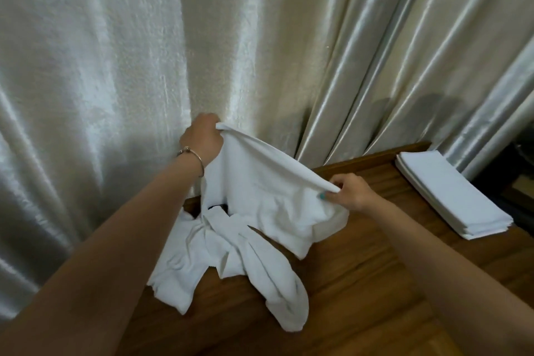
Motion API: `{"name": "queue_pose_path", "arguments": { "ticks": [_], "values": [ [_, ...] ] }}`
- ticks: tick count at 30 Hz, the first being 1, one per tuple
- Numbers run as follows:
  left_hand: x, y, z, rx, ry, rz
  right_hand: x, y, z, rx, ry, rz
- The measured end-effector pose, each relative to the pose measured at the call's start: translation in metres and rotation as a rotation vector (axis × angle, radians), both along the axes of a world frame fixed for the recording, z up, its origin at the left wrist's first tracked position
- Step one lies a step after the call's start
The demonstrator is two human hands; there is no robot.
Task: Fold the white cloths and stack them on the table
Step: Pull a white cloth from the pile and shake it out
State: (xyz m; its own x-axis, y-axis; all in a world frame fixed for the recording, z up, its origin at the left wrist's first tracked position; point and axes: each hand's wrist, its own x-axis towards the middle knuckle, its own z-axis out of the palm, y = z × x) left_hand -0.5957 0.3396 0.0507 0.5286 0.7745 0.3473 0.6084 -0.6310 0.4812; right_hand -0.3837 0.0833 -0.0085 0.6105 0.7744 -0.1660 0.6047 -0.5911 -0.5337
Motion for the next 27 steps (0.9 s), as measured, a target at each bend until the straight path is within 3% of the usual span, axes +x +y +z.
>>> {"name": "queue_pose_path", "arguments": {
  "ticks": [2,9,12,14,17,19,22,24,27],
  "values": [
    [0.015,-0.009,0.004,-0.005,0.007,0.016,0.005,-0.008,-0.006,-0.07,0.032,0.029],
    [0.06,-0.044,0.015,-0.086,-0.084,0.085,0.027,-0.023,-0.021,-0.062,0.044,-0.167],
    [0.08,-0.07,0.022,-0.246,-0.199,0.164,0.047,-0.033,-0.02,-0.03,0.351,-0.078],
    [0.099,-0.089,0.023,-0.254,-0.199,0.166,0.066,-0.043,-0.014,-0.114,0.419,0.019],
    [0.134,-0.113,0.024,-0.207,-0.251,0.142,0.1,-0.055,-0.005,-0.14,0.199,0.053],
    [0.159,-0.126,0.025,-0.141,-0.328,0.168,0.132,-0.06,-0.002,-0.014,0.02,0.0],
    [0.191,-0.143,0.034,-0.025,-0.399,0.275,0.172,-0.067,0.01,0.278,-0.024,-0.09],
    [0.203,-0.145,0.039,0.027,-0.349,0.318,0.195,-0.067,0.022,0.381,0.003,-0.128],
    [0.201,-0.135,0.037,0.087,-0.101,0.386,0.228,-0.068,0.039,0.402,-0.056,-0.231]
  ]
}}
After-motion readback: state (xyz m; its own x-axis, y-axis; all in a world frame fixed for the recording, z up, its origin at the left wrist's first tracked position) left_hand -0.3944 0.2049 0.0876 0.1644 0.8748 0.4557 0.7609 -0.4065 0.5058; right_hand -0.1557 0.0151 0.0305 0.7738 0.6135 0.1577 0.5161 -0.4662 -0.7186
